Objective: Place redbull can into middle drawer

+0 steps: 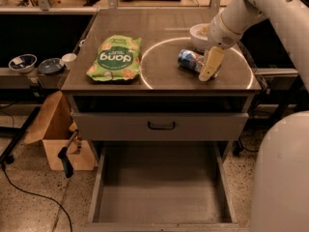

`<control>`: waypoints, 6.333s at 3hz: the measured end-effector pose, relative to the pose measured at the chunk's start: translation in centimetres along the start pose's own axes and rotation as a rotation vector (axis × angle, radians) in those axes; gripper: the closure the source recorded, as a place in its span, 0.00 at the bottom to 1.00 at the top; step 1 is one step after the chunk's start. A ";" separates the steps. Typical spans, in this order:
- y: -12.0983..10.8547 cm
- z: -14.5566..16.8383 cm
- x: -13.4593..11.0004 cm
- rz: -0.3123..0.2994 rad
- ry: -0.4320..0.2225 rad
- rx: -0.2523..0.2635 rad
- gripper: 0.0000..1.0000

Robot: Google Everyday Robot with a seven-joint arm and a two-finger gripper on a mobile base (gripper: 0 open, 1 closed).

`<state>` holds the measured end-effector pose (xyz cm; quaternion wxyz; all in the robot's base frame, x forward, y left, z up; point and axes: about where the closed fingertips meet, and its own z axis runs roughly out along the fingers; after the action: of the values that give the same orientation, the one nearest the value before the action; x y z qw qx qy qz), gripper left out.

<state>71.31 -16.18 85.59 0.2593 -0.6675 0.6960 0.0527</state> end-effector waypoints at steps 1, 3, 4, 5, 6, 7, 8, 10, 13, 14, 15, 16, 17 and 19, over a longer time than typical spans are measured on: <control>0.3 0.7 0.5 0.013 0.003 -0.015 0.00; 1.2 2.0 1.9 0.062 0.012 -0.037 0.00; 1.2 2.0 1.9 0.062 0.012 -0.037 0.18; 1.2 2.1 1.9 0.062 0.012 -0.038 0.42; 1.2 2.1 1.9 0.062 0.012 -0.038 0.65; 1.2 2.1 1.9 0.062 0.012 -0.038 0.88; 1.2 2.1 1.9 0.062 0.012 -0.038 1.00; 1.0 1.6 1.6 0.062 0.012 -0.038 1.00; -2.4 -6.5 -4.3 -0.027 -0.006 0.103 1.00; -2.6 -7.4 -4.6 -0.022 -0.009 0.116 1.00; -2.5 -7.2 -4.6 -0.017 -0.009 0.117 1.00; -1.5 -8.0 -4.1 0.007 0.003 0.124 1.00; 1.6 -9.7 -2.6 0.078 0.037 0.134 1.00; 7.7 -10.0 -1.5 0.142 0.023 0.109 1.00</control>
Offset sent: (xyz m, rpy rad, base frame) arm -0.0110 -0.0114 -0.0279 0.0040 0.0727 -0.0463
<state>61.02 -18.22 92.70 0.2831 -0.6018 0.7464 0.0254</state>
